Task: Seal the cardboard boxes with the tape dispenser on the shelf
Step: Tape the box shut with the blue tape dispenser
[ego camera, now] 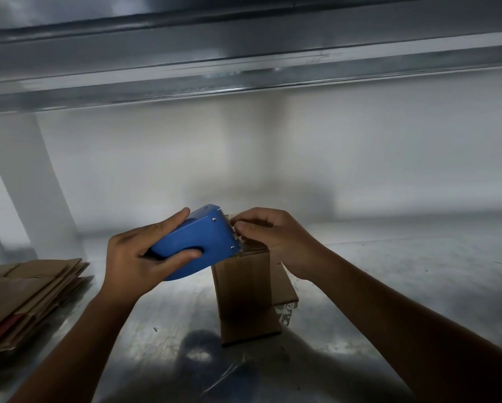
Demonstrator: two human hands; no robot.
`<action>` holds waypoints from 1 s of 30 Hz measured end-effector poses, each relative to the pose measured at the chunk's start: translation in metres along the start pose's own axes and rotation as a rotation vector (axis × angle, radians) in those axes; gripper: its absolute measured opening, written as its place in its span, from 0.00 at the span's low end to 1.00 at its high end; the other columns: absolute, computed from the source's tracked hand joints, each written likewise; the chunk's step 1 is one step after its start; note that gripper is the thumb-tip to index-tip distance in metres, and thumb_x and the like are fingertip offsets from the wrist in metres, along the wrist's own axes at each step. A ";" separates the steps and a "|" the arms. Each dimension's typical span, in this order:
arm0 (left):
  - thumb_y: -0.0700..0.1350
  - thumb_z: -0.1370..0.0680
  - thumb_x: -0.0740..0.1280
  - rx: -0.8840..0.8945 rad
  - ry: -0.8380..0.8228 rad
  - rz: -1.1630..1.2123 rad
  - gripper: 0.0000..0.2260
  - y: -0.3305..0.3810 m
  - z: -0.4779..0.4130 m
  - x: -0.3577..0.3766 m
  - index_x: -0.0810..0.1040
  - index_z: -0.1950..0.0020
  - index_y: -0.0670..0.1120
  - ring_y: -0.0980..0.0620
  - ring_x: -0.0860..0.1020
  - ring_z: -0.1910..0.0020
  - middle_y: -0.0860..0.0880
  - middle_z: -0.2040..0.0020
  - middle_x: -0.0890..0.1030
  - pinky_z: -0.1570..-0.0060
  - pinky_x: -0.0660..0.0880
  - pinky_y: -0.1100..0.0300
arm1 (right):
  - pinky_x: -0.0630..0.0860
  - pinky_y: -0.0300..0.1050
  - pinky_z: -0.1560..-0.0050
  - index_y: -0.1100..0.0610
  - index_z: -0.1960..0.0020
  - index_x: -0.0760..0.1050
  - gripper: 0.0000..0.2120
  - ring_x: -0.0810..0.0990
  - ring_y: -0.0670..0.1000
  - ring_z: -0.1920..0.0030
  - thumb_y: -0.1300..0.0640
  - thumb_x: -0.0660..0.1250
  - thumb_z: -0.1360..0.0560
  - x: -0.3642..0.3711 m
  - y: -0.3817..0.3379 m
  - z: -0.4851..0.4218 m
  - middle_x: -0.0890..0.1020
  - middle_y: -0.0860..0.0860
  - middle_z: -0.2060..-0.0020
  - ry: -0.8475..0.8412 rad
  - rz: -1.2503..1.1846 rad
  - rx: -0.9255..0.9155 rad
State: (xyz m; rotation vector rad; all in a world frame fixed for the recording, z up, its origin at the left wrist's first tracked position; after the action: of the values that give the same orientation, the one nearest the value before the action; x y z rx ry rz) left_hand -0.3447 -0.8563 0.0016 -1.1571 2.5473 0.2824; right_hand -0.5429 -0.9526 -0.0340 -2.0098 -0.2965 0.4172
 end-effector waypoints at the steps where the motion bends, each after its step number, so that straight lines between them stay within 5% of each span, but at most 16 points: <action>1: 0.66 0.25 0.68 0.002 0.000 0.003 0.35 0.000 0.000 0.000 0.75 0.32 0.39 0.45 0.85 0.59 0.46 0.48 0.84 0.56 0.80 0.54 | 0.80 0.53 0.38 0.51 0.44 0.84 0.07 0.84 0.54 0.44 0.57 0.68 0.19 -0.001 -0.001 0.001 0.86 0.50 0.48 0.003 0.006 -0.003; 10: 0.66 0.25 0.69 0.006 -0.002 0.021 0.33 0.004 -0.003 0.000 0.77 0.32 0.41 0.49 0.84 0.59 0.51 0.47 0.83 0.56 0.80 0.61 | 0.82 0.50 0.47 0.54 0.51 0.83 0.06 0.84 0.51 0.54 0.61 0.67 0.20 0.003 -0.012 0.002 0.85 0.52 0.56 0.034 0.090 -0.039; 14: 0.67 0.26 0.69 -0.023 0.007 0.021 0.31 0.002 -0.003 -0.002 0.80 0.34 0.44 0.51 0.84 0.59 0.51 0.48 0.85 0.58 0.81 0.57 | 0.80 0.43 0.50 0.51 0.54 0.82 0.06 0.82 0.45 0.56 0.57 0.68 0.20 0.003 -0.020 0.005 0.84 0.44 0.59 0.088 0.234 -0.066; 21: 0.69 0.29 0.71 -0.112 -0.143 0.158 0.31 -0.004 -0.009 -0.011 0.78 0.33 0.53 0.55 0.85 0.54 0.59 0.45 0.84 0.52 0.83 0.55 | 0.75 0.35 0.60 0.53 0.59 0.80 0.08 0.79 0.42 0.64 0.57 0.70 0.21 0.006 -0.036 0.010 0.82 0.45 0.65 0.059 0.406 -0.086; 25: 0.62 0.33 0.78 -0.179 -0.174 0.061 0.24 -0.022 -0.023 -0.054 0.84 0.40 0.55 0.65 0.82 0.56 0.56 0.50 0.87 0.51 0.78 0.67 | 0.75 0.48 0.54 0.61 0.59 0.80 0.08 0.79 0.54 0.60 0.61 0.70 0.22 -0.042 -0.050 0.021 0.83 0.59 0.62 0.251 0.225 -0.038; 27: 0.55 0.35 0.83 -0.262 -0.175 0.114 0.22 -0.035 -0.027 -0.077 0.85 0.42 0.57 0.65 0.82 0.54 0.59 0.50 0.87 0.50 0.78 0.66 | 0.80 0.50 0.46 0.61 0.60 0.81 0.09 0.83 0.55 0.57 0.60 0.70 0.21 -0.063 -0.050 0.026 0.84 0.58 0.61 0.203 0.149 0.021; 30: 0.54 0.35 0.80 -0.268 -0.274 0.107 0.22 -0.032 -0.038 -0.076 0.85 0.42 0.58 0.61 0.84 0.51 0.59 0.48 0.86 0.47 0.78 0.66 | 0.83 0.48 0.51 0.61 0.60 0.80 0.09 0.84 0.53 0.61 0.61 0.70 0.21 -0.064 -0.033 0.029 0.82 0.55 0.64 0.175 -0.049 0.155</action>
State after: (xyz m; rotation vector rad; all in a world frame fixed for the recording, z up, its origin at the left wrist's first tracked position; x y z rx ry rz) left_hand -0.2813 -0.8361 0.0637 -0.9910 2.3804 0.7726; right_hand -0.6140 -0.9382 -0.0064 -1.8690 -0.1974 0.2245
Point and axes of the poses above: each hand's wrist, its own z-axis away from the middle knuckle, its own x-axis out of the palm, y = z × x, the point moved 9 cm from there along -z, towards the middle knuckle
